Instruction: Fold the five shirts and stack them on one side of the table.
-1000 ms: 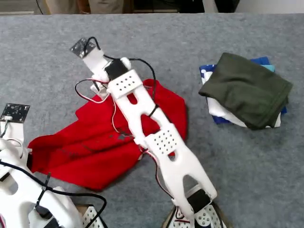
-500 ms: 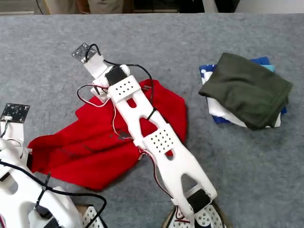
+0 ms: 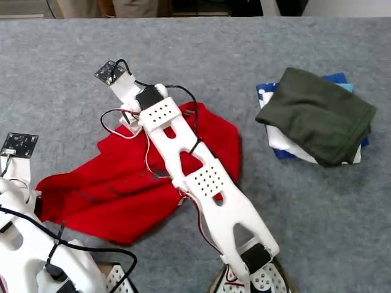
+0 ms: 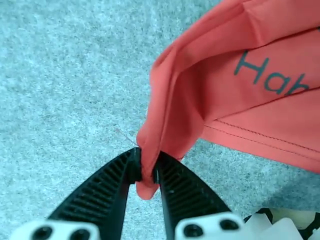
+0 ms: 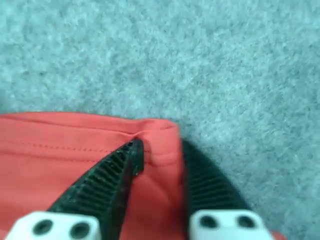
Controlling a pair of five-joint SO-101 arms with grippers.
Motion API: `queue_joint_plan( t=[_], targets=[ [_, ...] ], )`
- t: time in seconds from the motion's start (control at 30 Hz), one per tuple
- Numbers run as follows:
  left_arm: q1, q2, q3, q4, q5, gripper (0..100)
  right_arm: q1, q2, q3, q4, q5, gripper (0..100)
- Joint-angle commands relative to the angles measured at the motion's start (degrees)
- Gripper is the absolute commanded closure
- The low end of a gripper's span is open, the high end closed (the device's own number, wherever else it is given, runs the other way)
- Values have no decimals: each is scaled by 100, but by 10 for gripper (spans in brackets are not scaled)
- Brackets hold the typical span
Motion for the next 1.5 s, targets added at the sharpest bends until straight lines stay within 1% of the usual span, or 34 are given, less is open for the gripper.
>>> queue_joint_plan(
  t=[0.0,0.13,0.33,0.47,0.63,0.73,0.8,0.83,1.0,1.07,1.1,1.2,1.33,1.47],
  targets=[
    [35,-101,-26,-44,0,981,66,-101,4,44,18,984],
    [35,-101,-26,-44,0,981,84,-110,-48,-132,18,996],
    [26,-101,-26,-44,0,981,145,-286,-1182,-105,9,997],
    [26,-101,-26,-44,0,981,171,-585,-1851,202,-26,997],
    [18,-136,-79,-18,44,981,189,-1279,-1815,659,-26,997],
    [62,-145,-316,-18,624,981,189,-1771,-1824,862,-26,997],
    [97,-127,-686,-18,1222,981,189,-2149,-1824,958,-26,997],
    [193,-119,-923,-18,1600,981,189,-2352,-1824,985,-26,997],
    [571,-154,-2558,-9,4044,981,189,-3574,-1833,932,-26,997],
    [624,-154,-3402,-18,4756,981,207,-4171,-1833,800,-26,997],
    [633,-154,-3824,-18,5002,981,259,-4470,-1833,677,-26,997],
    [633,-154,-4993,-18,5389,981,444,-5376,-1815,123,-26,997],
    [633,-154,-6198,-18,5424,981,734,-6431,-1745,-510,-9,997],
    [633,-154,-7015,-9,5398,981,954,-7222,-1420,-633,0,997]
  ],
)
